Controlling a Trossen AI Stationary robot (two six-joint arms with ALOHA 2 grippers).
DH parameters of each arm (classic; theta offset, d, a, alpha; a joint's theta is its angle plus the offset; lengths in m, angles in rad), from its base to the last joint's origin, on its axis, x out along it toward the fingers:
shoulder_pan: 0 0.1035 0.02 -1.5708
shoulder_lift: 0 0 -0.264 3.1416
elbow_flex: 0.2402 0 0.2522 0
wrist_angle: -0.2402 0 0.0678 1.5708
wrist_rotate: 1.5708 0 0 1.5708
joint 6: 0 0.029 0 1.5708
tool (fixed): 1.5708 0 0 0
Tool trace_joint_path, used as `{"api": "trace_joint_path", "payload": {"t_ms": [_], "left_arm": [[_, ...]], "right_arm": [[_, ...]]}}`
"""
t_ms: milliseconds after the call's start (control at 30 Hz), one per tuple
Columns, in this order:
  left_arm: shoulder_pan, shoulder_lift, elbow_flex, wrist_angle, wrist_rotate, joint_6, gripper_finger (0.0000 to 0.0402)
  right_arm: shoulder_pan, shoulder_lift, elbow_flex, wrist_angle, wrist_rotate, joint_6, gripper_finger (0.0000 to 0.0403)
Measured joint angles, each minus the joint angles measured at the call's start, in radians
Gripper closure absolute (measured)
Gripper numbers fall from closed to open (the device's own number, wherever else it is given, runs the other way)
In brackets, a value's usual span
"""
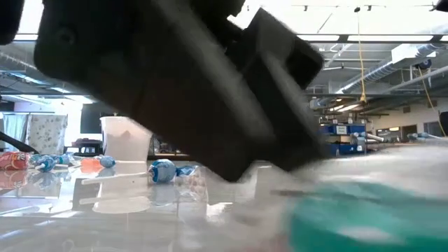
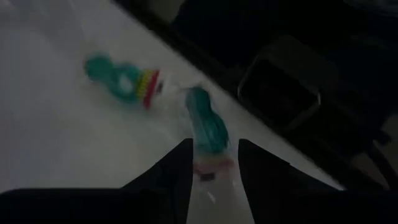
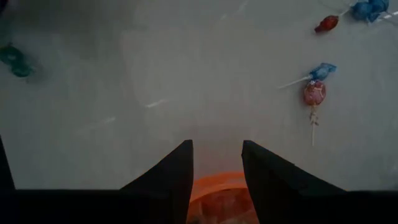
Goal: Sort candy by brand, put in halloween buckets
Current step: Put the blue candy into the right orange bucket
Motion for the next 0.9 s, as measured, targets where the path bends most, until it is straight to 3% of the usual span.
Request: {"api": "trace_joint_path", "payload": {"t_ms": [233, 400, 467, 567, 733, 900], "left_arm": [[-0.007, 0.074, 0.000, 0.132, 0.014, -0.010, 0.0287], [0.017, 0.082, 0.001, 0.142, 0.014, -0.012, 0.0374], [0.031, 0.080, 0.001, 0.148, 0.007, -0.033, 0.0391], [0.053, 0.070, 0.001, 0.140, -0.078, -0.057, 0.0394], [0.110, 0.023, 0.000, 0.103, -0.227, -0.104, 0.0398], [0.165, -0.036, -0.001, 0.122, -0.287, -0.127, 0.0399]], "right_arm": [[-0.003, 0.000, 0.000, 0.016, 0.016, -0.006, 0.0254], [-0.003, 0.000, 0.000, 0.058, 0.008, -0.006, 0.0254], [-0.003, 0.000, 0.000, 0.072, -0.003, -0.006, 0.0254], [-0.003, 0.000, 0.000, 0.084, -0.002, -0.006, 0.0254], [-0.003, 0.018, 0.000, 0.137, 0.089, 0.011, 0.0254], [-0.008, 0.077, -0.031, 0.323, 0.125, -0.092, 0.0254]]}}
